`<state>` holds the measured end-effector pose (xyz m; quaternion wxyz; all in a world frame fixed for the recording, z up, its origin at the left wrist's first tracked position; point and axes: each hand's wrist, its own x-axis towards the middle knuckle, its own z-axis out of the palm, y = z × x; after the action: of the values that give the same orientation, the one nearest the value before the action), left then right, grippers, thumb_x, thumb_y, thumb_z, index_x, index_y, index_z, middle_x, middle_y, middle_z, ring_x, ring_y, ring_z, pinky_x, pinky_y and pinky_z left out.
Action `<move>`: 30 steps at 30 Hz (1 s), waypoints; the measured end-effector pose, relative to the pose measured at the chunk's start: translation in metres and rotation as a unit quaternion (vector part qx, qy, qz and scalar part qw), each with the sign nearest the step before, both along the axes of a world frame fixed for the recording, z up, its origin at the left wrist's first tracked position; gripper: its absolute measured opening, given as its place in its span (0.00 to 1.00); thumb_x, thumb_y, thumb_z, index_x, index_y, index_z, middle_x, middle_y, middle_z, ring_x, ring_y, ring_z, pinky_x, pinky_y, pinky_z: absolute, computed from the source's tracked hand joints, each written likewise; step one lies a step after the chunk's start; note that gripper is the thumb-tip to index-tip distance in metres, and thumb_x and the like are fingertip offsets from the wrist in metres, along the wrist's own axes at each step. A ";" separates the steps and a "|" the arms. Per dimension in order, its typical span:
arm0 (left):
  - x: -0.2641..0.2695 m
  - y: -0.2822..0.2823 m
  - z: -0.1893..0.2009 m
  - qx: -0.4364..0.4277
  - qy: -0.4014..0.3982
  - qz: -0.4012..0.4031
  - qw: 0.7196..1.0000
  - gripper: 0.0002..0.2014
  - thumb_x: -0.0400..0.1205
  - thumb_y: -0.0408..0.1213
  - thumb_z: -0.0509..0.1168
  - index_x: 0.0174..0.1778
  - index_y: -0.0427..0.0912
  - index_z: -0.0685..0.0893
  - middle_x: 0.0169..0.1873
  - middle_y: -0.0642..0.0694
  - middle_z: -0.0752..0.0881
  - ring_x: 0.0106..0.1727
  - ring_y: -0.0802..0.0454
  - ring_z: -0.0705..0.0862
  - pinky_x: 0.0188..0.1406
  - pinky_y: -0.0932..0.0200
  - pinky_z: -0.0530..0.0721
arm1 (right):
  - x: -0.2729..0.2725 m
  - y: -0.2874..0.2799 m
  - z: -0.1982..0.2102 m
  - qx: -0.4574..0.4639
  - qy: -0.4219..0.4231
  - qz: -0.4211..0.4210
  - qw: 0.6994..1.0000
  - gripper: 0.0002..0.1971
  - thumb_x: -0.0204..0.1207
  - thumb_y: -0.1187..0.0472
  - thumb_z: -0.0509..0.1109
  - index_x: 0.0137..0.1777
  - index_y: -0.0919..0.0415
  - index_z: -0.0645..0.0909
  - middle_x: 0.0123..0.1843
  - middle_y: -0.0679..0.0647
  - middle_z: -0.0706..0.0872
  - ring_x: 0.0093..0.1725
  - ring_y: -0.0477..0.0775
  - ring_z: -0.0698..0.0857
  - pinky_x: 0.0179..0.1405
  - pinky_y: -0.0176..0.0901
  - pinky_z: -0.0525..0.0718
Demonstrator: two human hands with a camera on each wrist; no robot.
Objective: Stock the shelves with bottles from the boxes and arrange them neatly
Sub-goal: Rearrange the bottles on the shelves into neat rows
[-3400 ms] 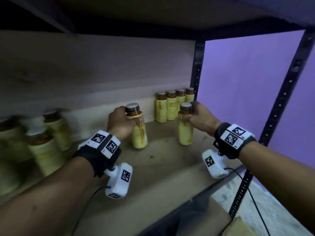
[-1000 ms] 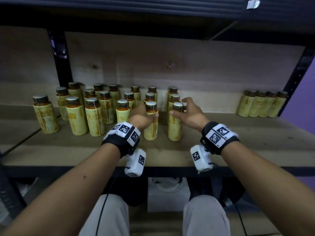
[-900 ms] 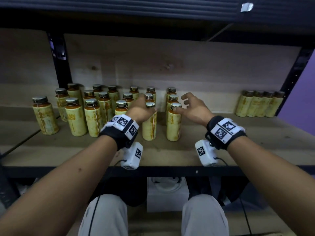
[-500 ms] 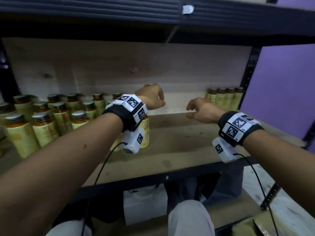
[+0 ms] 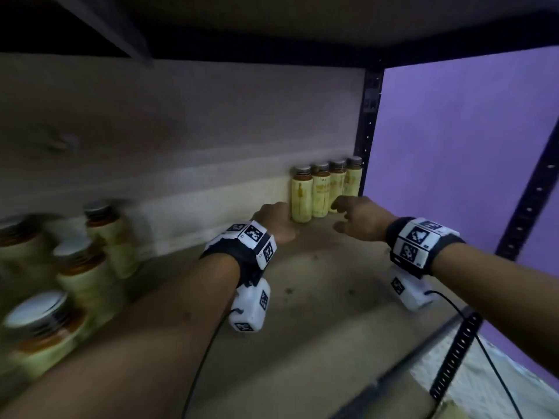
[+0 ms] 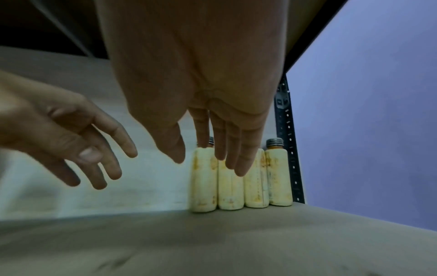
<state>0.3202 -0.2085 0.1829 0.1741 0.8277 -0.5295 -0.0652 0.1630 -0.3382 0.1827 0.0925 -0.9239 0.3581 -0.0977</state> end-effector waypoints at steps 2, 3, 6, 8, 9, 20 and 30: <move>0.013 -0.037 0.001 -0.067 0.053 0.020 0.996 0.22 0.78 0.44 0.70 0.67 0.40 0.79 0.63 0.39 0.83 0.60 0.40 0.83 0.48 0.59 0.77 | 0.020 -0.036 0.004 -0.001 -0.054 -0.021 0.998 0.26 0.80 0.56 0.71 0.76 0.61 0.73 0.73 0.59 0.79 0.67 0.60 0.81 0.59 0.45 0.79; 0.020 -0.053 0.002 -0.092 0.077 0.032 0.992 0.23 0.78 0.43 0.70 0.67 0.39 0.79 0.63 0.39 0.82 0.60 0.41 0.83 0.48 0.60 0.76 | 0.031 -0.052 0.007 -0.010 -0.089 -0.029 0.996 0.26 0.79 0.58 0.71 0.76 0.62 0.73 0.72 0.60 0.80 0.67 0.61 0.81 0.58 0.43 0.78; 0.038 -0.096 0.001 -0.158 0.124 0.064 0.978 0.25 0.78 0.46 0.70 0.68 0.39 0.76 0.66 0.39 0.81 0.63 0.41 0.81 0.47 0.61 0.73 | 0.059 -0.092 0.014 -0.006 -0.199 -0.050 0.979 0.25 0.77 0.63 0.71 0.75 0.63 0.73 0.68 0.59 0.81 0.62 0.59 0.81 0.52 0.38 0.77; 0.045 -0.119 -0.002 -0.198 0.149 0.071 0.966 0.26 0.78 0.47 0.71 0.69 0.39 0.76 0.66 0.41 0.82 0.64 0.41 0.82 0.47 0.61 0.72 | 0.074 -0.111 0.017 0.026 -0.236 -0.062 0.970 0.30 0.77 0.65 0.72 0.78 0.61 0.68 0.64 0.57 0.81 0.56 0.53 0.80 0.45 0.34 0.78; 0.047 -0.128 -0.004 -0.215 0.157 0.068 0.961 0.26 0.78 0.47 0.71 0.69 0.40 0.77 0.64 0.42 0.83 0.63 0.42 0.82 0.47 0.61 0.72 | 0.081 -0.118 0.017 0.043 -0.236 -0.055 0.969 0.34 0.76 0.65 0.73 0.81 0.61 0.65 0.67 0.57 0.80 0.58 0.53 0.80 0.47 0.34 0.79; 0.034 -0.142 -0.021 -0.291 0.143 0.112 0.939 0.24 0.76 0.45 0.74 0.67 0.44 0.81 0.63 0.43 0.85 0.64 0.40 0.82 0.61 0.53 0.80 | 0.085 -0.107 0.006 -0.002 -0.216 -0.020 0.976 0.34 0.64 0.62 0.84 0.68 0.63 0.72 0.64 0.61 0.78 0.61 0.61 0.80 0.60 0.53 0.83; 0.047 -0.063 -0.014 -0.317 0.124 0.206 0.917 0.14 0.76 0.46 0.73 0.56 0.48 0.85 0.55 0.44 0.89 0.58 0.39 0.85 0.52 0.55 0.78 | 0.099 -0.052 0.012 0.057 -0.271 0.075 0.958 0.27 0.61 0.59 0.86 0.58 0.54 0.78 0.55 0.51 0.82 0.51 0.50 0.82 0.37 0.36 0.77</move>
<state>0.3672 -0.2719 0.1689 0.5015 0.8048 -0.3147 0.0415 0.2615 -0.3906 0.1949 0.2458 -0.8803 0.2538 -0.3167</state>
